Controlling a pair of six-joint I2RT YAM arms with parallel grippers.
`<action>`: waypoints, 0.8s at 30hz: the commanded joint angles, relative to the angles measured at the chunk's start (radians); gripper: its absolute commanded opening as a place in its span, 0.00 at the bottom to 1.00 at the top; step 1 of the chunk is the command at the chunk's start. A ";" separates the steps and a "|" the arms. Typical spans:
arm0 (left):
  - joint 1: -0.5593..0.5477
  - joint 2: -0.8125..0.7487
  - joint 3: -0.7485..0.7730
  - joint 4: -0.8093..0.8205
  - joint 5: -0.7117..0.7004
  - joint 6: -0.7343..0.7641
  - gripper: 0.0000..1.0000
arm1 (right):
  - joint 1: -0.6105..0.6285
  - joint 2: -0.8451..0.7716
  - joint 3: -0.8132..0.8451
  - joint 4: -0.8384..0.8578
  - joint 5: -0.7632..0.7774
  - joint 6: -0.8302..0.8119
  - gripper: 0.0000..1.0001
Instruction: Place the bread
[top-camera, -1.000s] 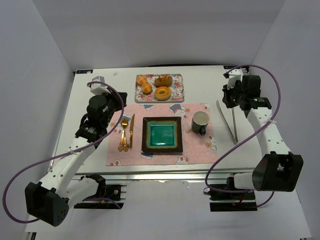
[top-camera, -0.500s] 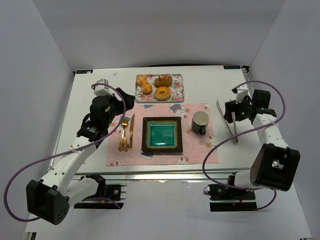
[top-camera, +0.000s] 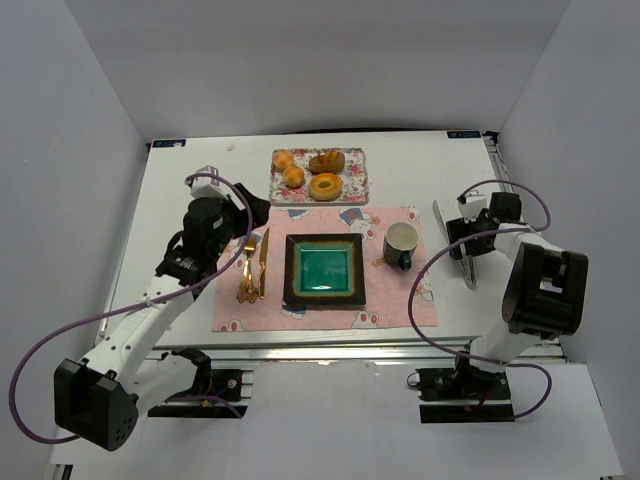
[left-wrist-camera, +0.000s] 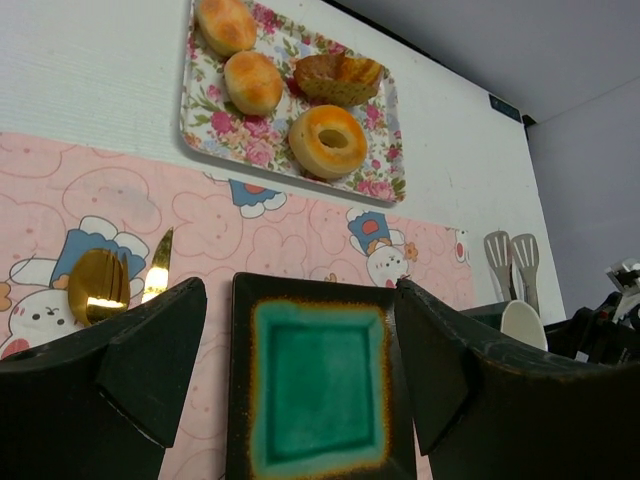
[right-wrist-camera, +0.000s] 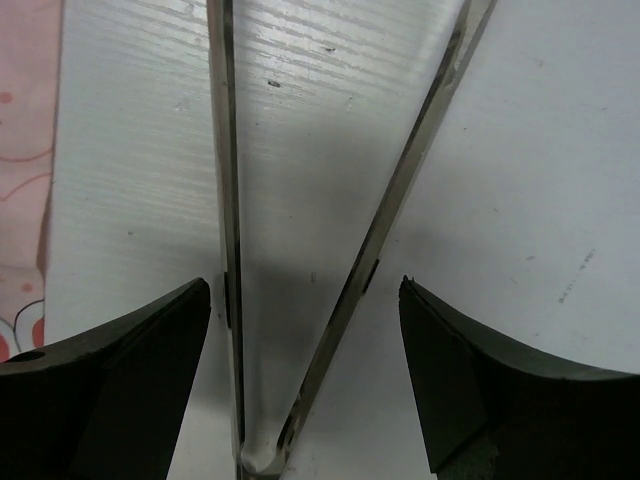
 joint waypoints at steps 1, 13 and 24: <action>0.005 -0.029 -0.014 0.000 -0.002 -0.017 0.85 | -0.003 0.067 0.043 0.032 0.027 0.041 0.80; 0.005 -0.049 -0.015 -0.015 -0.020 -0.019 0.85 | -0.003 0.089 -0.006 0.038 0.061 -0.013 0.48; 0.005 -0.042 0.017 -0.026 -0.019 -0.008 0.85 | 0.002 -0.062 0.250 -0.153 -0.223 -0.128 0.15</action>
